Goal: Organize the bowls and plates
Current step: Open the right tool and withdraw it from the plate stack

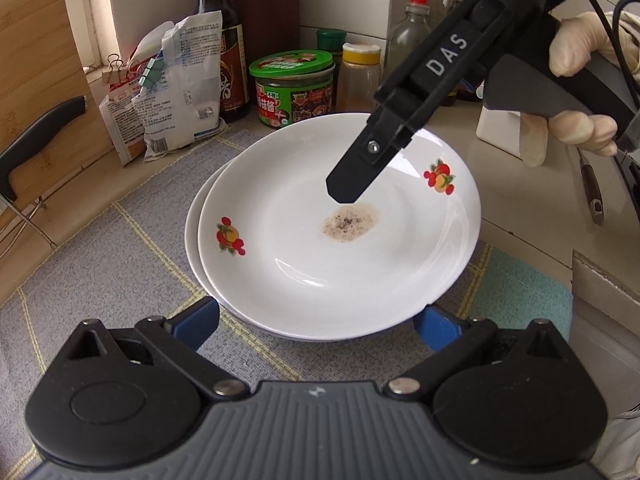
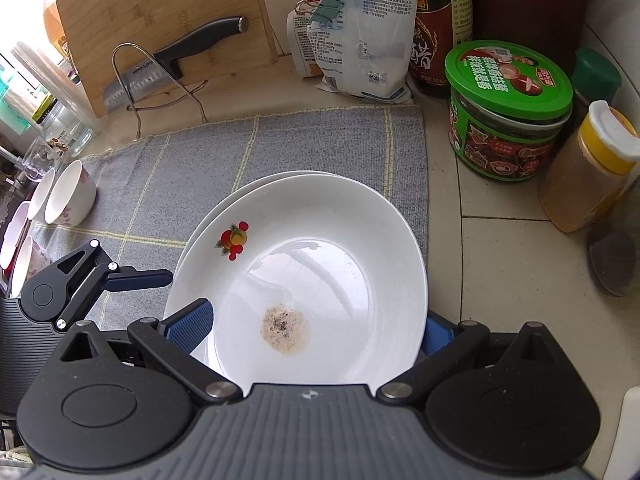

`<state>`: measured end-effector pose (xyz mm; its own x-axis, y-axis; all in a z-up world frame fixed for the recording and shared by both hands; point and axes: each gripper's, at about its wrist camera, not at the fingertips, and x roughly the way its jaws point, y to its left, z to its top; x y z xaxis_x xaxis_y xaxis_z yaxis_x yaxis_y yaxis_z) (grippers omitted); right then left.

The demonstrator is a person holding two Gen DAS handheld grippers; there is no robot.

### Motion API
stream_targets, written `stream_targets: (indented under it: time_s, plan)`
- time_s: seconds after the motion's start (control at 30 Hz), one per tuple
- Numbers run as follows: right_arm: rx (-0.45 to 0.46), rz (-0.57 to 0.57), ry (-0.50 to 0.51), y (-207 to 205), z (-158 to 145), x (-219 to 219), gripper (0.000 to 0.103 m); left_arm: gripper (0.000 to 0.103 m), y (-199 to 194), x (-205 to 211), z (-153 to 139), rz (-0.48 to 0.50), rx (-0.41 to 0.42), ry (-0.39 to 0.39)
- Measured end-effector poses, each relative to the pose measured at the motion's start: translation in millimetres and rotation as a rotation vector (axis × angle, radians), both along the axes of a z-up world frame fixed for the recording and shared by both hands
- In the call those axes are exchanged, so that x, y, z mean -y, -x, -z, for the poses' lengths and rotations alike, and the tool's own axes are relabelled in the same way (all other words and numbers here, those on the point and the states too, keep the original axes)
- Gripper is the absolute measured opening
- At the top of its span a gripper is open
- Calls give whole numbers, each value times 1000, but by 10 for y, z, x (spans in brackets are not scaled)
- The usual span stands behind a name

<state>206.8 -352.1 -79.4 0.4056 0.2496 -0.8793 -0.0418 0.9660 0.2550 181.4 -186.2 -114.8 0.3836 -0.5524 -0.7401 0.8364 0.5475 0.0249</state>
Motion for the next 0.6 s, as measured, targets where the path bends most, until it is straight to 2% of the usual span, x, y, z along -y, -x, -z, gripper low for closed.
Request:
stream_targets:
  time_s: [0.6]
  plan:
    - [11, 8, 76, 129, 42, -78, 103, 102, 181, -181, -55, -54, 80, 17]
